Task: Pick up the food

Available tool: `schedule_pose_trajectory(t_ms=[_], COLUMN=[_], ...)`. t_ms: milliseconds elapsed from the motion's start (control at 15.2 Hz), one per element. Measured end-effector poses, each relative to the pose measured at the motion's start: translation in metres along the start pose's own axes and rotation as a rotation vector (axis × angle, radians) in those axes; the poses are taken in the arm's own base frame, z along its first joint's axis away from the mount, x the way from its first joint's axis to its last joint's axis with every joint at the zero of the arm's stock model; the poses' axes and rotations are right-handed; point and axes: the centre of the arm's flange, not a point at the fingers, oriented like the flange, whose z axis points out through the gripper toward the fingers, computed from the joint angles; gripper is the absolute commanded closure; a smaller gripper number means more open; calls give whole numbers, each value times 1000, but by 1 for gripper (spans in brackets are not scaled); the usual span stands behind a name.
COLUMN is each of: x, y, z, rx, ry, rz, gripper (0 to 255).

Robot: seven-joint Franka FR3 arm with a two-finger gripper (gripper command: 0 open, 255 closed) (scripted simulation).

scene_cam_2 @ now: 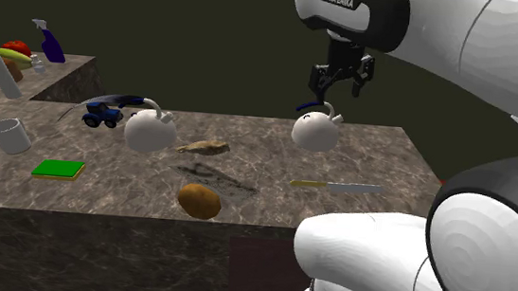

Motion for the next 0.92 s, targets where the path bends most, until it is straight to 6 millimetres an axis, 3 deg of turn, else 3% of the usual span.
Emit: schedule_pose_trajectory(t_ms=[198, 396, 924], x=[13, 43, 129], y=[-6, -15, -62], z=[6, 23, 70], rx=[4, 13, 40], ry=[-3, -10, -29], rz=[-32, -105, -316], gripper=[0, 0, 0])
